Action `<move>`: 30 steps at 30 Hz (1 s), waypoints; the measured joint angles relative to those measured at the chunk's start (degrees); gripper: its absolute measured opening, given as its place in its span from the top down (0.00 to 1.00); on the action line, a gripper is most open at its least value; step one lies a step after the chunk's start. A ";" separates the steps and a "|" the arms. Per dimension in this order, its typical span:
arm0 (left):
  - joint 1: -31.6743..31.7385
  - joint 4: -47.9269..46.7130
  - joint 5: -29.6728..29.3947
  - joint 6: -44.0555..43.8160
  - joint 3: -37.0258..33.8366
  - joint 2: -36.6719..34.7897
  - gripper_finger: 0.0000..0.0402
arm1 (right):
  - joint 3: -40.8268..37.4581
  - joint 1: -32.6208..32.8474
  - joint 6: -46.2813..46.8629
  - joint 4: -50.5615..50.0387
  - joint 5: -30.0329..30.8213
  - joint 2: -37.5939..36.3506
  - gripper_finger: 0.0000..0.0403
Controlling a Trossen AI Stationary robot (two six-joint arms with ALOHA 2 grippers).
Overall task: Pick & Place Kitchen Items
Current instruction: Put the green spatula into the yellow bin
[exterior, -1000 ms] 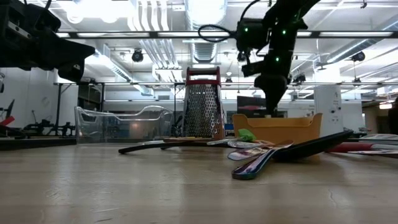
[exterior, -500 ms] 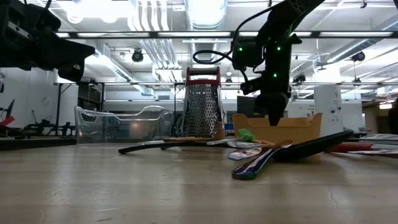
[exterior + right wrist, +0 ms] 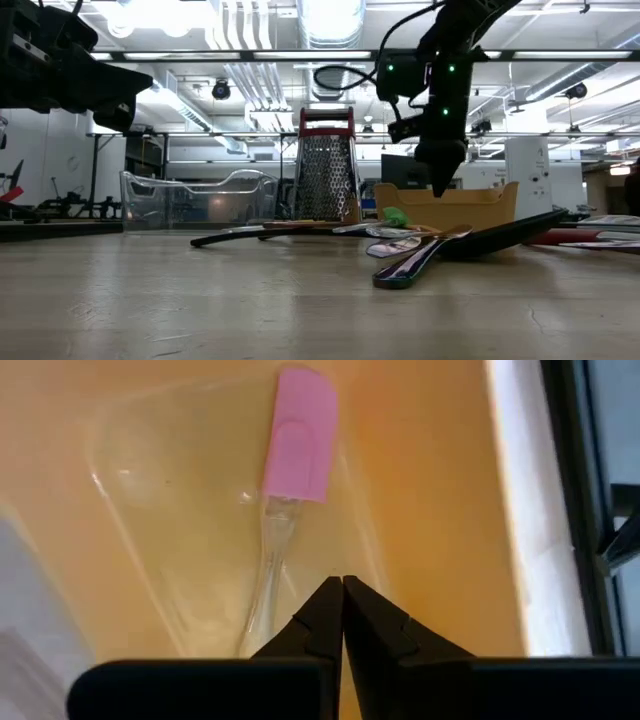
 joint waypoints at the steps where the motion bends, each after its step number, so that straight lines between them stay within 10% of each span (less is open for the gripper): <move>1: 0.01 0.00 0.00 0.01 0.01 0.00 0.99 | 0.00 0.00 -0.46 -0.19 -0.08 -0.54 0.98; 15: 0.01 0.00 0.00 0.01 -0.01 0.01 0.99 | 0.04 10.79 -15.32 6.56 -6.54 -4.52 0.95; 30: 0.00 0.12 0.00 0.01 -0.01 -0.01 0.99 | 1.79 20.66 -25.91 13.98 -8.14 -2.52 0.62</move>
